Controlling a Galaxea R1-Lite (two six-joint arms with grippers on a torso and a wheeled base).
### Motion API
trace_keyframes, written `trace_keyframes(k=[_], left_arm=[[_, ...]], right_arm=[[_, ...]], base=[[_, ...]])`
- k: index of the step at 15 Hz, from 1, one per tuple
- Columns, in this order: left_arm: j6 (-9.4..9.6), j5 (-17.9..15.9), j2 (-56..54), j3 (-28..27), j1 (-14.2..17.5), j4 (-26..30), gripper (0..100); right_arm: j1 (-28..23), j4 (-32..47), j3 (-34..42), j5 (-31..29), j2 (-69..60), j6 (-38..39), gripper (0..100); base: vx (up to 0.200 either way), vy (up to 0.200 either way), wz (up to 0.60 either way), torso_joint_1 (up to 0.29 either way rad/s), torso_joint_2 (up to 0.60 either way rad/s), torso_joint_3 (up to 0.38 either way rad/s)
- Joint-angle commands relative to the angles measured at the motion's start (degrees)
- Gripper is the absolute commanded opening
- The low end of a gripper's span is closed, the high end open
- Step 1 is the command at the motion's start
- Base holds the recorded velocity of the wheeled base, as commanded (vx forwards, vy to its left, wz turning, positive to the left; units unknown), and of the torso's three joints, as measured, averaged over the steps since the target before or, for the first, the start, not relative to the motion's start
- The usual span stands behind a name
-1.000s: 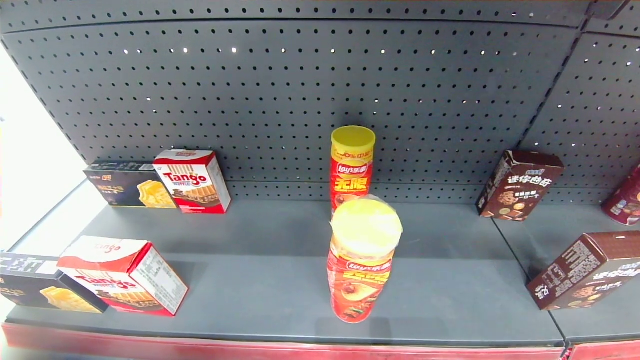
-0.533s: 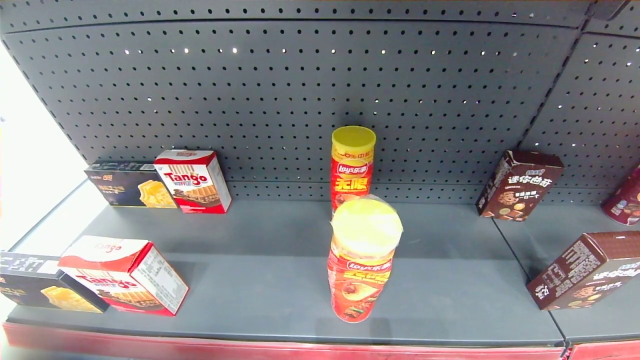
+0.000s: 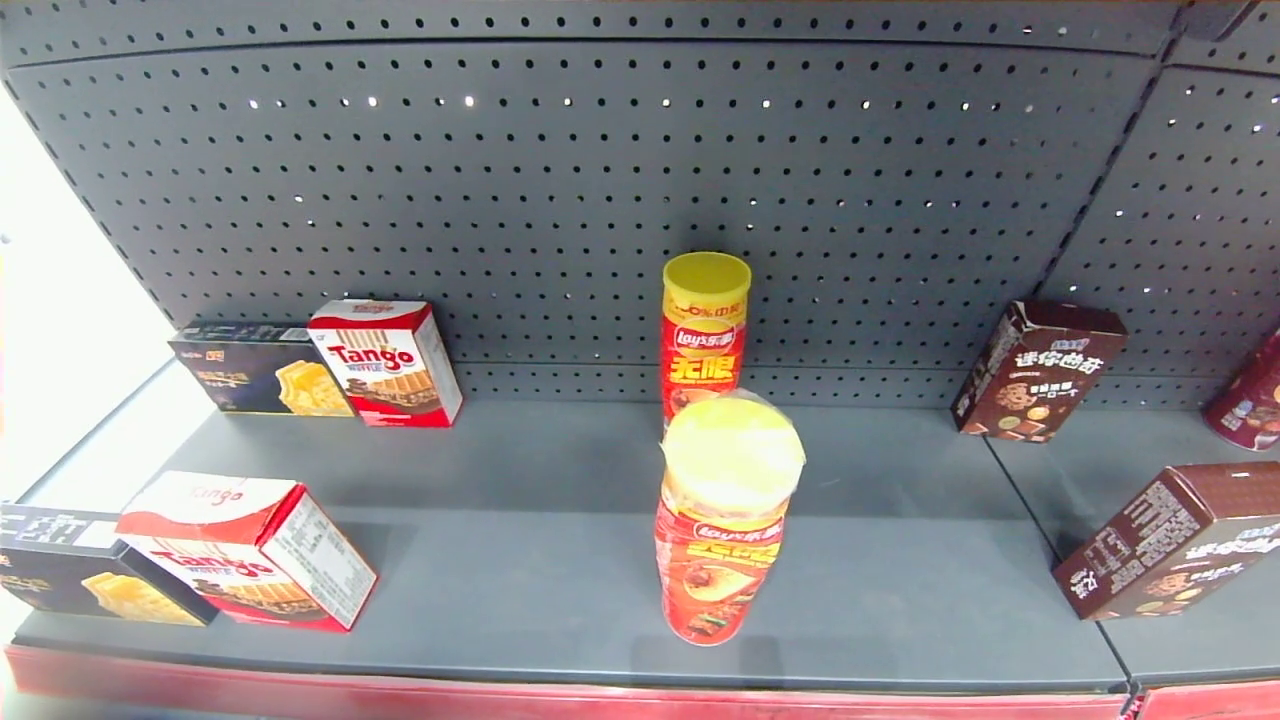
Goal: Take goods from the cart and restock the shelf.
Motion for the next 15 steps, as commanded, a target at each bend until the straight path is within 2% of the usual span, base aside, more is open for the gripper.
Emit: trace_keyframes(k=[1, 2, 5, 15], left_arm=[[0.06, 0.05, 0.07, -0.09, -0.02, 0.00, 100], [-0.29, 0.13, 0.07, -0.09, 0.07, 0.00, 100], [-1.17, 0.40, 0.07, -0.09, 0.07, 0.00, 100], [-1.08, 0.40, 0.07, -0.09, 0.07, 0.00, 100]], right_arm=[[0.01, 0.00, 0.05, -0.06, 0.06, -0.03, 100], [0.01, 0.00, 0.05, -0.06, 0.06, -0.03, 100], [0.01, 0.00, 0.05, -0.06, 0.06, -0.03, 100], [0.01, 0.00, 0.05, -0.06, 0.06, -0.03, 100]], base=[[0.000, 0.000, 0.00, 0.000, 0.00, 0.000], [-0.200, 0.000, 0.00, -0.002, 0.00, -0.002], [0.000, 0.000, 0.00, 0.000, 0.00, 0.000], [0.000, 0.000, -0.06, 0.001, 0.00, 0.000]])
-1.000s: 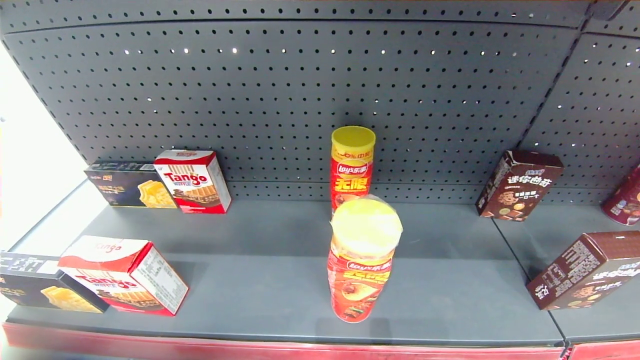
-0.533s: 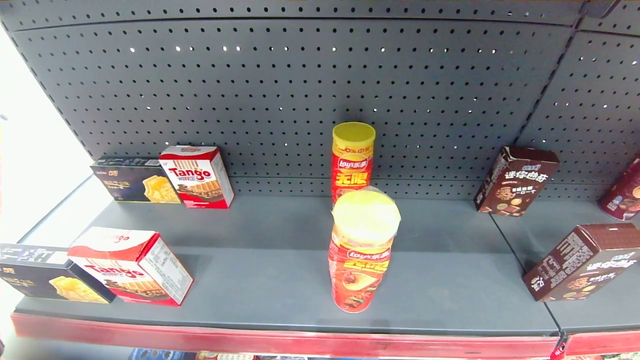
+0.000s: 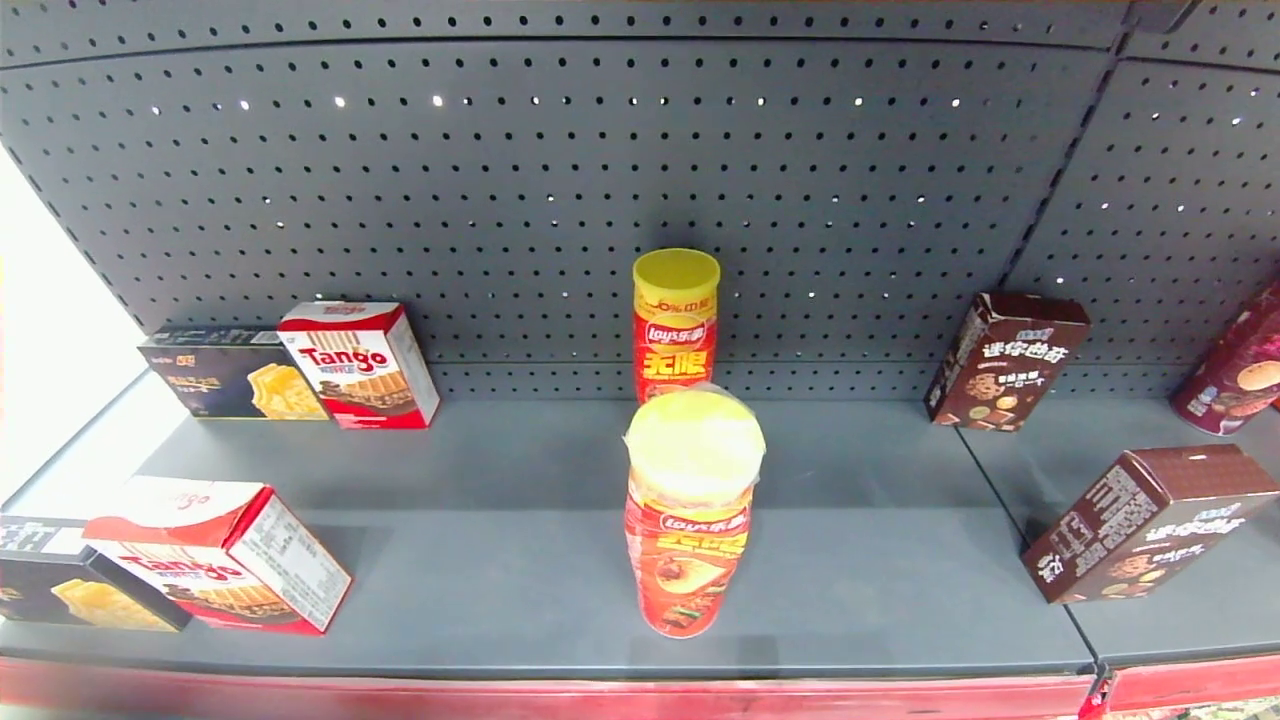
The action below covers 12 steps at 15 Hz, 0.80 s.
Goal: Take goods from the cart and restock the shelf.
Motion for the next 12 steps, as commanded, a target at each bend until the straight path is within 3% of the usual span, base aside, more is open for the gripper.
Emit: trace_keyframes(k=[1, 12], left_arm=[[-0.01, 0.01, 0.07, 0.01, 0.01, 0.02, 100], [0.08, 0.01, 0.07, 0.01, 0.01, 0.02, 100]], right_arm=[[0.01, 0.00, 0.00, 0.01, 0.14, -0.01, 100], [0.01, 0.00, 0.00, 0.10, 0.14, -0.01, 100]], base=[[0.000, 0.000, 0.00, 0.000, 0.00, 0.000], [0.000, 0.000, 0.00, 0.000, 0.00, 0.000]])
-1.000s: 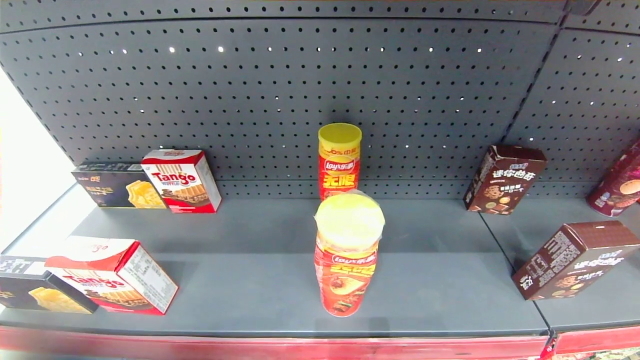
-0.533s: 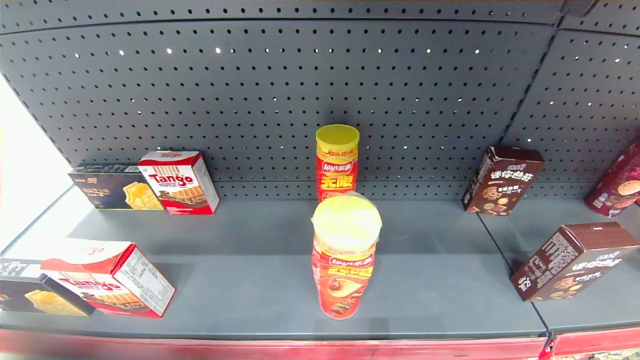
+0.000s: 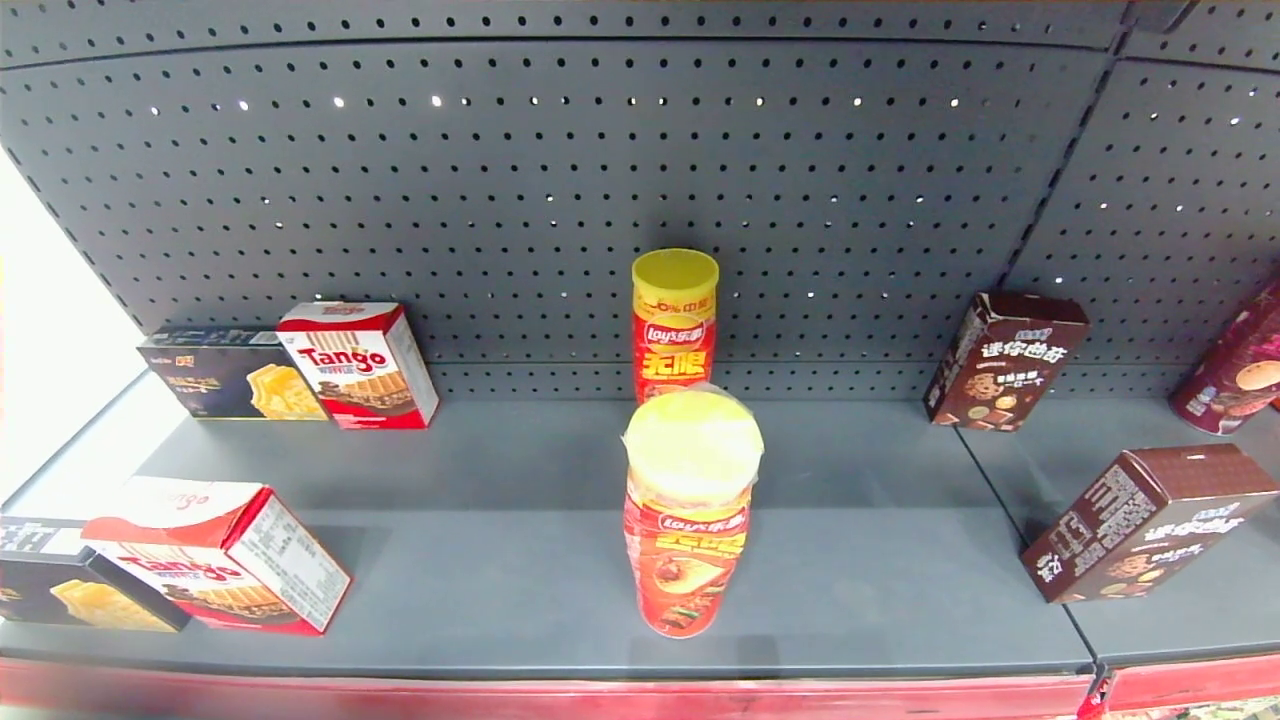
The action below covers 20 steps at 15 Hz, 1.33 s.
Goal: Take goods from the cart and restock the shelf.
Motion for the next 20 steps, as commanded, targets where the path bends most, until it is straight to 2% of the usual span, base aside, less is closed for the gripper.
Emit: trace_keyframes(k=[1, 5, 7, 20], left_arm=[[0.12, 0.01, 0.07, 0.01, 0.01, 0.02, 100], [0.21, -0.08, 0.07, 0.01, 0.01, 0.02, 100], [-0.14, 0.01, 0.07, 0.01, 0.01, 0.02, 100], [0.03, 0.01, 0.07, 0.01, 0.01, 0.02, 100]], right_arm=[[0.01, 0.00, 0.00, 0.02, 0.14, -0.01, 100], [0.01, 0.00, 0.00, 0.02, 0.14, -0.01, 100], [0.01, 0.00, 0.00, 0.02, 0.14, -0.01, 100], [0.01, 0.00, 0.00, 0.02, 0.14, -0.01, 100]], base=[[0.000, 0.000, 0.00, 0.000, 0.00, 0.000], [0.000, 0.000, 0.00, 0.000, 0.00, 0.000], [-0.200, 0.000, 0.00, 0.000, 0.00, 0.005], [0.000, 0.000, 0.00, 0.000, 0.00, 0.000]])
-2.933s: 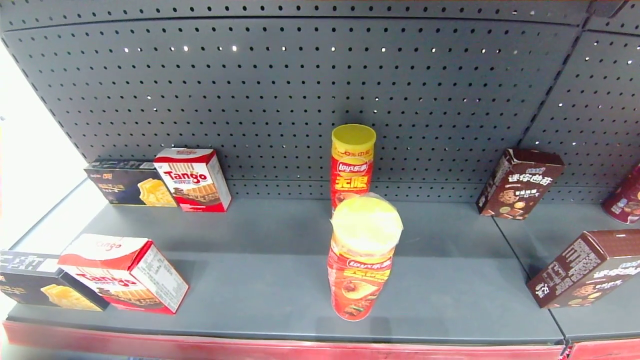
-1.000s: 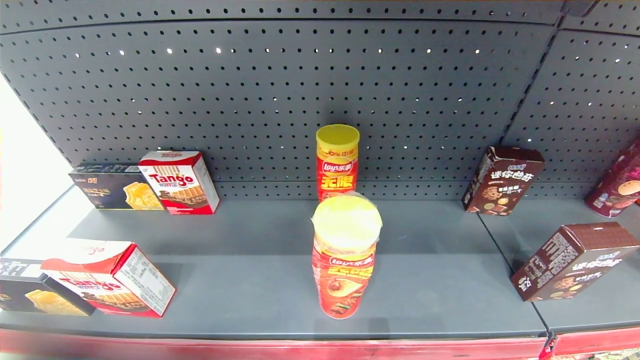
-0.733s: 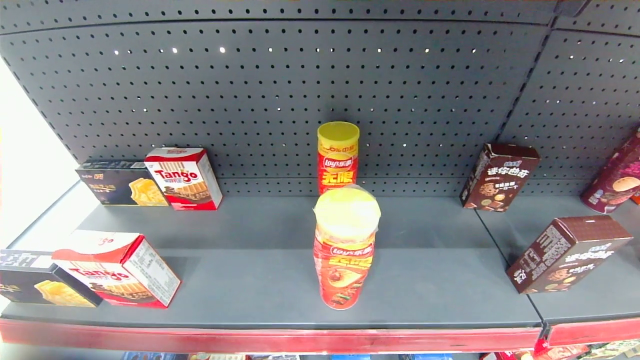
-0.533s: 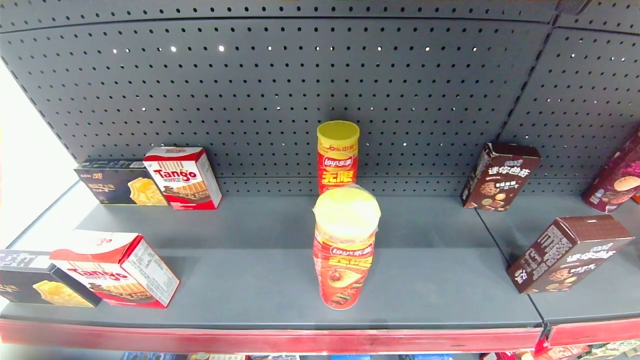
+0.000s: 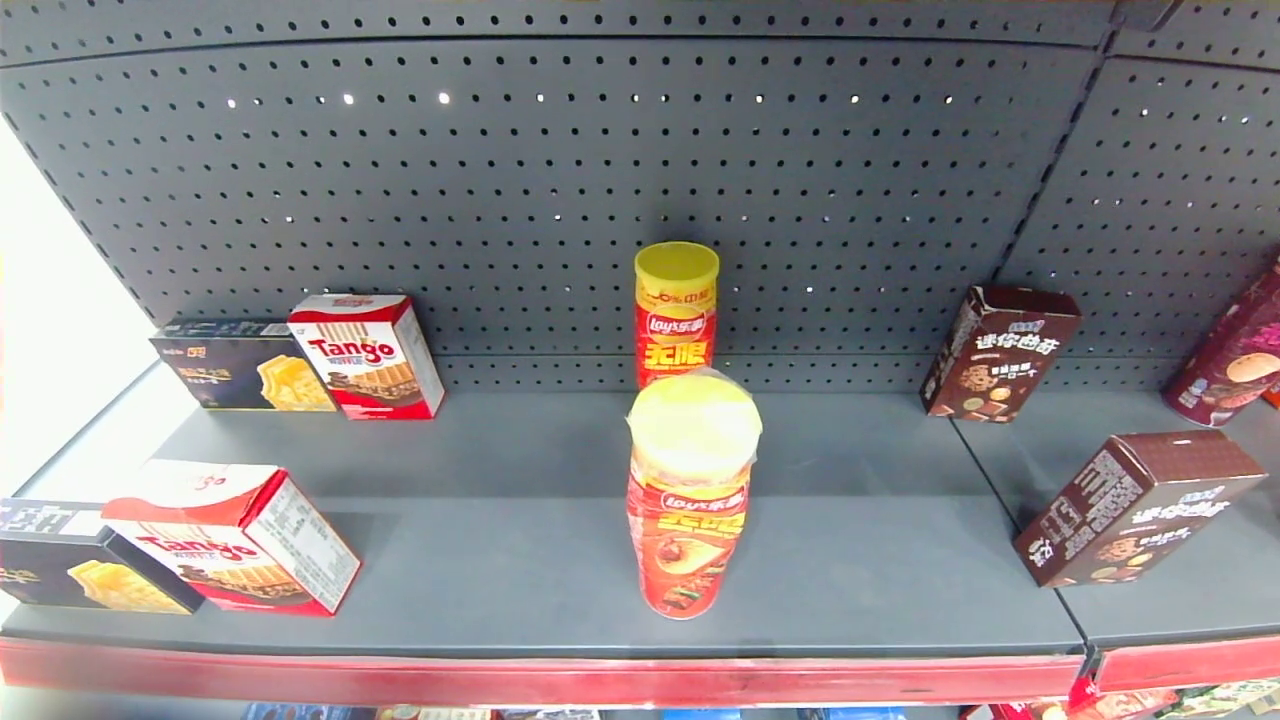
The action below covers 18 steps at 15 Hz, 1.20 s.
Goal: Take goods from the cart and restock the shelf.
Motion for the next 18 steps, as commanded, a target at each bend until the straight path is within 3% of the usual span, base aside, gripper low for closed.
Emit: trace_keyframes(k=[1, 18], left_arm=[[0.00, 0.01, 0.07, 0.01, 0.01, 0.00, 100], [-0.18, 0.10, 0.07, 0.01, 0.01, 0.00, 100]], right_arm=[[0.01, 0.00, 0.00, 0.01, 0.13, -0.01, 100], [0.01, 0.00, 0.00, 0.01, 0.13, -0.01, 100]], base=[[0.000, 0.000, 0.00, 0.000, 0.00, 0.000], [-0.012, 0.000, 0.00, 0.000, 0.00, 0.000]])
